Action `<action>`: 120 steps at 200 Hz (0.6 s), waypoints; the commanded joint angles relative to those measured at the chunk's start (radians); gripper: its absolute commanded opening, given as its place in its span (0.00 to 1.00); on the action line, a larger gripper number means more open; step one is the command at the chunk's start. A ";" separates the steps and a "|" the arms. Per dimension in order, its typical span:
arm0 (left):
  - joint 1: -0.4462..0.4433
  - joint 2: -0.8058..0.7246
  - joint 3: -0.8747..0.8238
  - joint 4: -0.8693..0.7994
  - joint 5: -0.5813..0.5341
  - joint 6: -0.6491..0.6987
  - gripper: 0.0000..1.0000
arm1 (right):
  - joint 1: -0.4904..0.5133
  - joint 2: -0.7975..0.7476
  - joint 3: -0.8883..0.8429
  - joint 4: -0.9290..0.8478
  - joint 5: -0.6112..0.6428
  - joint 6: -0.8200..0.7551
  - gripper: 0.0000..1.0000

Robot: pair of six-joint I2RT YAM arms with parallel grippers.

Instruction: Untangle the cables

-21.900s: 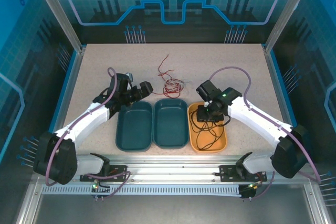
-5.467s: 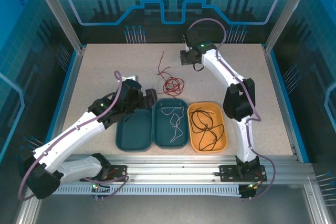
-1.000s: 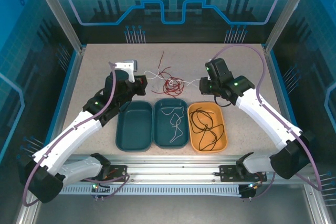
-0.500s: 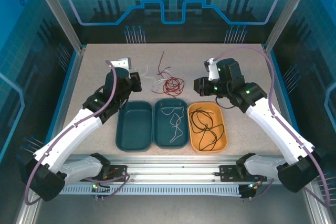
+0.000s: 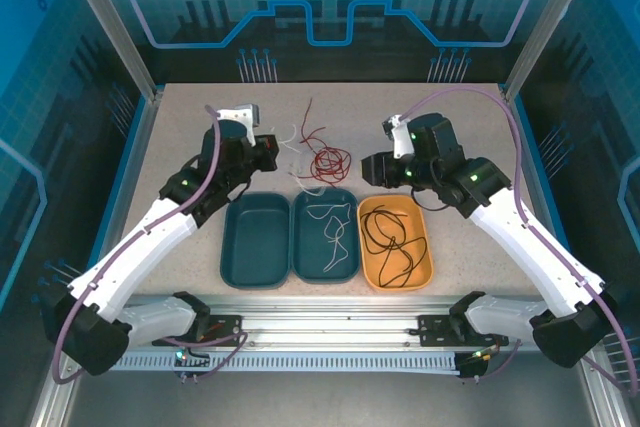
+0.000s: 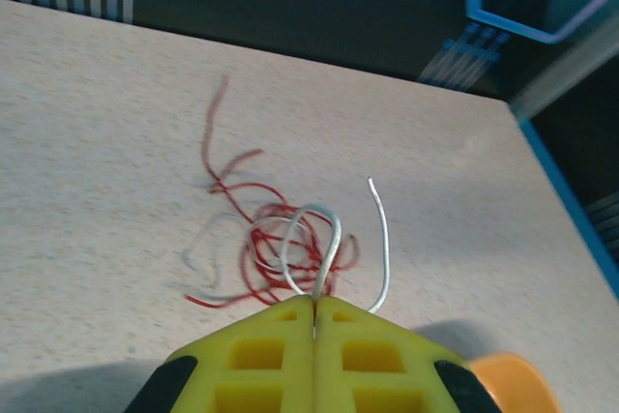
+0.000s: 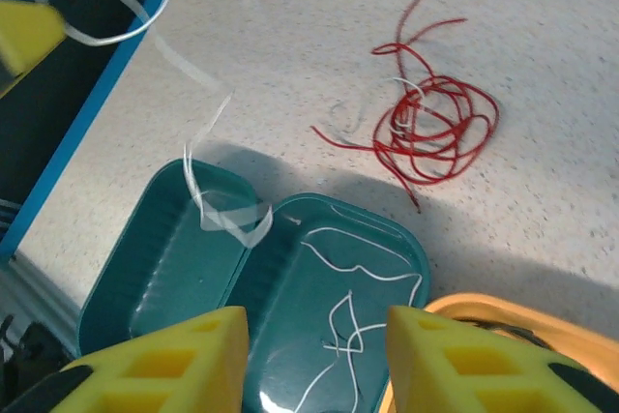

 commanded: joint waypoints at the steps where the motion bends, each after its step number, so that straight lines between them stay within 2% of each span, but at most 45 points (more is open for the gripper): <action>1: 0.004 -0.039 0.046 -0.039 0.189 -0.043 0.00 | 0.004 -0.007 0.031 -0.053 0.102 -0.006 0.54; 21: -0.013 -0.052 0.053 -0.065 0.262 -0.047 0.00 | -0.001 -0.001 0.025 -0.051 0.158 0.010 0.67; 43: -0.054 -0.061 0.058 -0.095 0.310 -0.048 0.00 | -0.017 0.004 0.015 -0.052 0.198 0.029 0.87; 53: -0.079 -0.059 0.062 -0.113 0.318 -0.047 0.00 | -0.021 0.001 0.011 -0.050 0.219 0.040 1.00; 120: -0.203 -0.063 0.050 -0.217 0.312 -0.094 0.00 | -0.043 -0.016 0.003 -0.082 0.328 0.081 1.00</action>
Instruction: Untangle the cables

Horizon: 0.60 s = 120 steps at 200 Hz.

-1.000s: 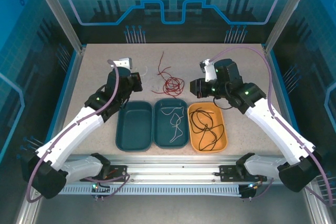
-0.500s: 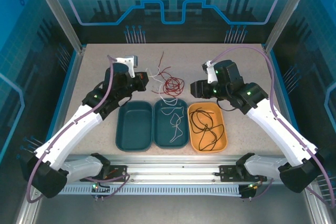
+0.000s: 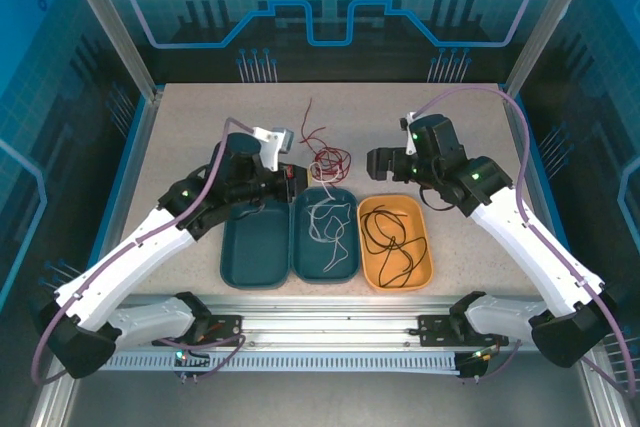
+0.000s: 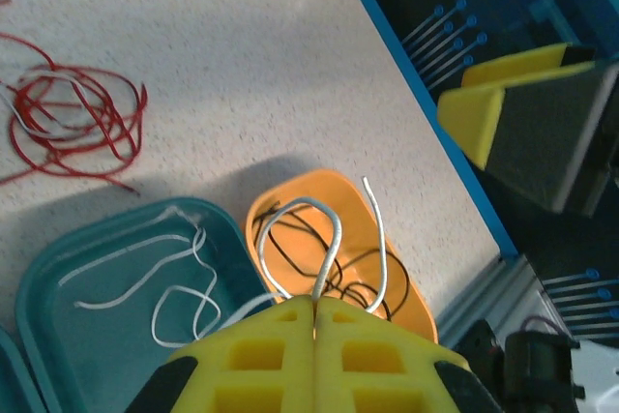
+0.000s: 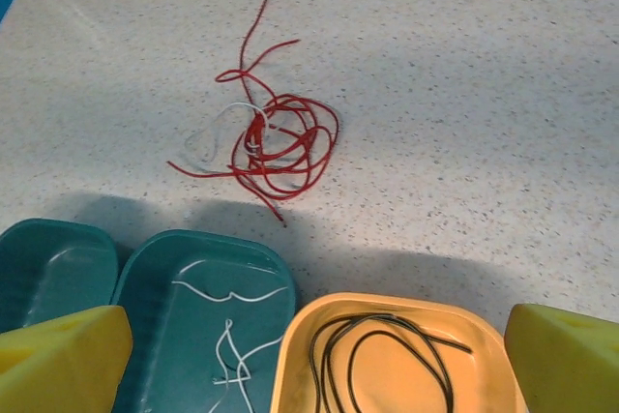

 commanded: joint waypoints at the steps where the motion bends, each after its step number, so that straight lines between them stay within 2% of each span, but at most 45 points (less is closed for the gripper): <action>1: -0.024 -0.021 0.010 -0.059 0.030 -0.047 0.00 | -0.016 -0.018 0.003 -0.028 0.062 0.029 1.00; 120: -0.061 0.060 -0.074 -0.156 -0.009 -0.173 0.00 | -0.030 0.042 -0.002 -0.007 0.032 0.061 1.00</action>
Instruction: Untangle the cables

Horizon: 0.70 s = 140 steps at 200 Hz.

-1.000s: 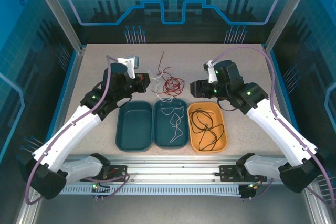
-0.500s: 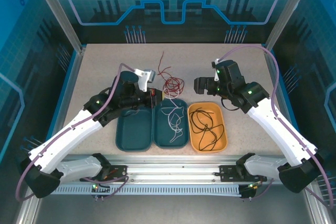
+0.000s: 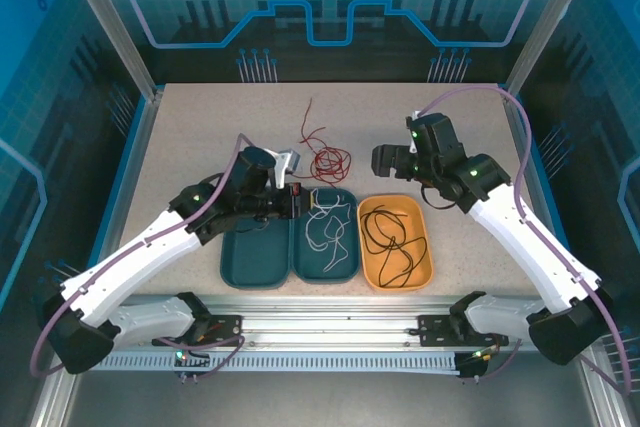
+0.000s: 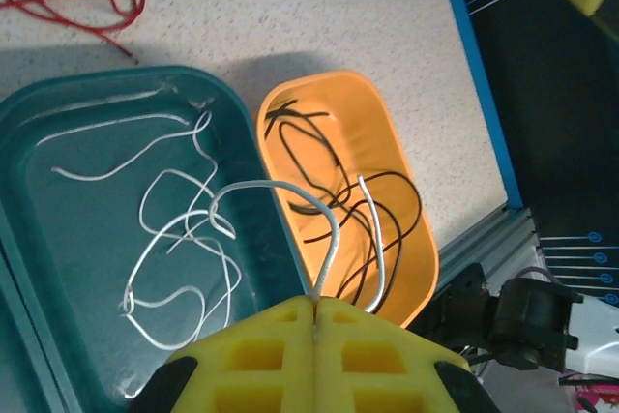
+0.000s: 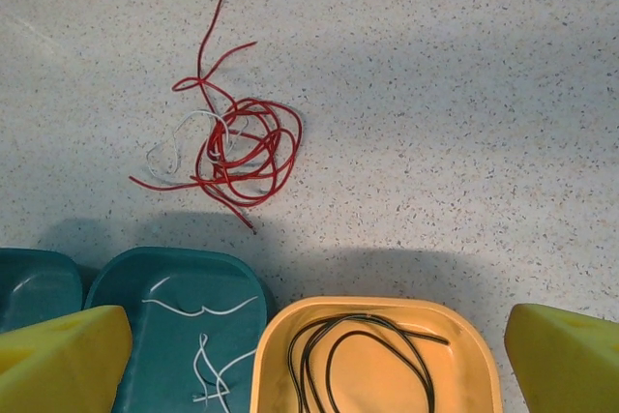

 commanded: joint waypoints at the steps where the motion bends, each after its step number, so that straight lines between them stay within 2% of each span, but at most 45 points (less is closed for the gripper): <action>1: -0.006 0.036 -0.023 -0.048 -0.018 -0.030 0.00 | -0.011 0.016 -0.001 0.003 -0.004 0.017 1.00; 64: -0.005 0.177 -0.031 -0.024 -0.019 -0.040 0.02 | -0.011 0.026 -0.013 0.011 -0.014 0.019 1.00; 111: -0.005 0.280 -0.010 -0.026 -0.019 -0.032 0.21 | -0.011 0.029 -0.020 0.014 -0.018 0.016 1.00; 128: -0.006 0.298 0.002 -0.024 -0.017 -0.027 0.33 | -0.010 0.032 -0.024 0.020 -0.018 0.014 1.00; 140: -0.006 0.307 0.016 -0.037 -0.027 -0.019 0.37 | -0.011 0.033 -0.027 0.023 -0.020 0.013 1.00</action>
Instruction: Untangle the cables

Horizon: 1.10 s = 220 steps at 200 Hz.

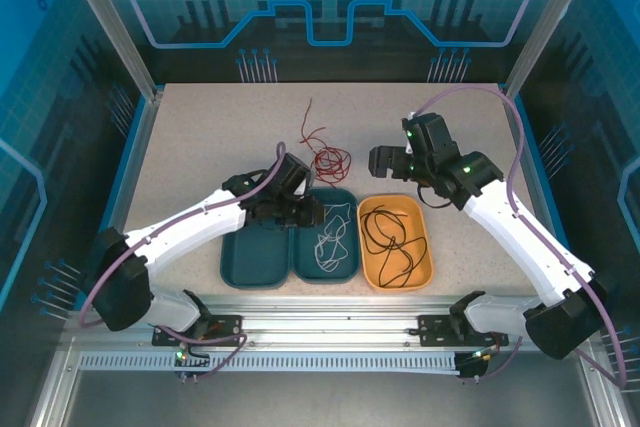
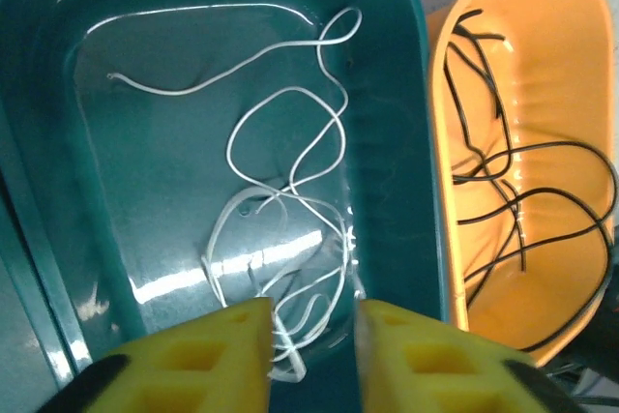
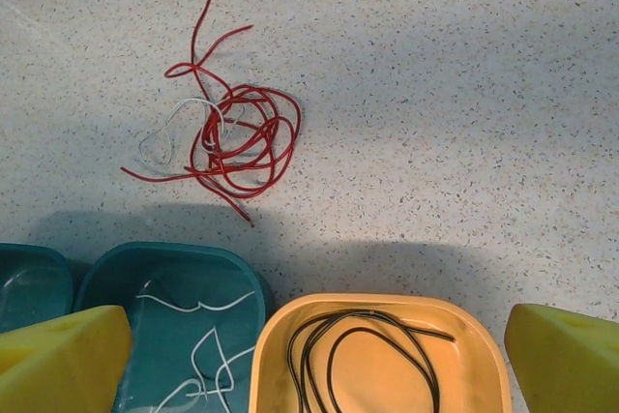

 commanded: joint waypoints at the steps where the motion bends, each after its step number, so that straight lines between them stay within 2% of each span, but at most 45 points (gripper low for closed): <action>1: -0.006 0.016 0.036 -0.021 -0.012 0.005 0.37 | -0.011 0.006 -0.015 0.011 -0.012 0.008 1.00; 28: -0.007 0.007 0.072 -0.062 -0.047 0.030 0.43 | -0.008 0.015 -0.019 0.029 -0.030 -0.006 1.00; 48: -0.007 -0.023 0.106 -0.098 -0.087 0.048 0.52 | -0.004 0.043 -0.011 0.042 -0.054 -0.022 1.00; 75: -0.004 -0.102 0.135 -0.125 -0.177 0.050 0.74 | 0.010 0.119 0.032 0.053 -0.085 -0.050 1.00; 84: -0.001 -0.132 0.139 -0.132 -0.221 0.046 0.85 | 0.018 0.151 0.053 0.054 -0.090 -0.061 0.98; 90: -0.001 -0.154 0.139 -0.136 -0.249 0.042 0.97 | 0.021 0.176 0.070 0.054 -0.099 -0.066 0.96; 93: 0.001 -0.165 0.138 -0.137 -0.264 0.039 0.99 | 0.022 0.189 0.080 0.053 -0.102 -0.069 0.94; 141: 0.079 -0.351 0.039 -0.136 -0.429 -0.027 0.99 | 0.064 0.426 0.287 0.035 -0.132 -0.125 0.72; 183: 0.183 -0.524 -0.113 -0.096 -0.442 -0.095 0.99 | 0.131 0.659 0.509 -0.018 -0.113 -0.110 0.60; 220: 0.230 -0.601 -0.193 -0.069 -0.429 -0.127 0.99 | 0.179 0.876 0.728 -0.113 -0.061 -0.029 0.43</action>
